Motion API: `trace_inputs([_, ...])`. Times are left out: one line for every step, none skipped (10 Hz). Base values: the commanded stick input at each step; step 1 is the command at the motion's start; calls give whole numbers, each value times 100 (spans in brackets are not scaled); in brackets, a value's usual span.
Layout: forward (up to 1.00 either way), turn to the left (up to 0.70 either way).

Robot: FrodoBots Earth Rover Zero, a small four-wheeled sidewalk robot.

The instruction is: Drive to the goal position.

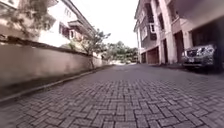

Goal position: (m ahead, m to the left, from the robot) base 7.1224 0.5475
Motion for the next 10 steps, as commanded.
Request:
trace_inputs([70, 0])
trace_inputs([70, 0])
trace_inputs([70, 0])
trace_inputs([70, 0])
trace_inputs([70, 0])
trace_inputs([70, 0])
trace_inputs([70, 0])
trace_inputs([70, 0])
trace_inputs([70, 0])
trace_inputs([70, 0])
